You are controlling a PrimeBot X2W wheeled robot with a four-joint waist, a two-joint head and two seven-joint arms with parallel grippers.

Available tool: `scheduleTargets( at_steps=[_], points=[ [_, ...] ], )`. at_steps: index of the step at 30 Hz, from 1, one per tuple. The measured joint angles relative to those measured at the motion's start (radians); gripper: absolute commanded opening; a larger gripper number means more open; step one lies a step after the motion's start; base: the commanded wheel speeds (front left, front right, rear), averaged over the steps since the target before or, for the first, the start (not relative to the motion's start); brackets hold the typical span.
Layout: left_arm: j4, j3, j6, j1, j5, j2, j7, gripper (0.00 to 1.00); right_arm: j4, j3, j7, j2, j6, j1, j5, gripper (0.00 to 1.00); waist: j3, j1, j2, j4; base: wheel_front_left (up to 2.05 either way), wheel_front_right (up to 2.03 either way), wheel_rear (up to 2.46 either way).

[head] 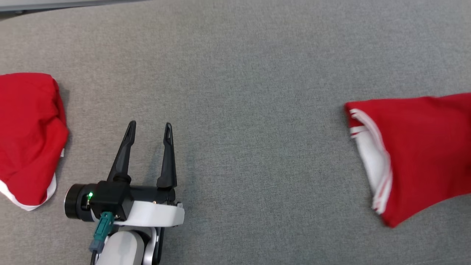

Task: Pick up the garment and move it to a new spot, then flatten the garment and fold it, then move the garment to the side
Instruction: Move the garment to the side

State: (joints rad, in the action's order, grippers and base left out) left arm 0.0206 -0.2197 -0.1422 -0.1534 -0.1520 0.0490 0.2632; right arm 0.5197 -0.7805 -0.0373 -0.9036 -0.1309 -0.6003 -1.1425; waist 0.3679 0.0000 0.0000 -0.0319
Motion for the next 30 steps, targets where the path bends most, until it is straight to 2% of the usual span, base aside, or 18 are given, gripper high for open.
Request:
scheduleTargets(
  at_steps=[8,16,30],
  points=[
    [-0.008,-0.032,-0.006,-0.047,0.007,0.0,0.0,1.0,0.121,-0.007,-0.049,-0.104,0.0,-0.123,0.074,0.0,0.077,0.0,0.0,-0.016,0.0,0.0,0.0],
    [-0.016,-0.065,-0.009,-0.112,0.031,0.0,0.0,1.0,0.195,-0.027,-0.116,-0.17,0.0,-0.26,0.184,0.0,0.186,0.0,0.0,-0.038,0.0,0.0,0.0],
    [-0.052,-0.106,-0.017,-0.218,0.055,0.0,0.006,1.0,0.384,-0.005,-0.201,-0.17,0.0,-0.418,0.302,0.0,0.339,0.0,0.0,-0.105,0.0,0.0,0.0]
  ],
)
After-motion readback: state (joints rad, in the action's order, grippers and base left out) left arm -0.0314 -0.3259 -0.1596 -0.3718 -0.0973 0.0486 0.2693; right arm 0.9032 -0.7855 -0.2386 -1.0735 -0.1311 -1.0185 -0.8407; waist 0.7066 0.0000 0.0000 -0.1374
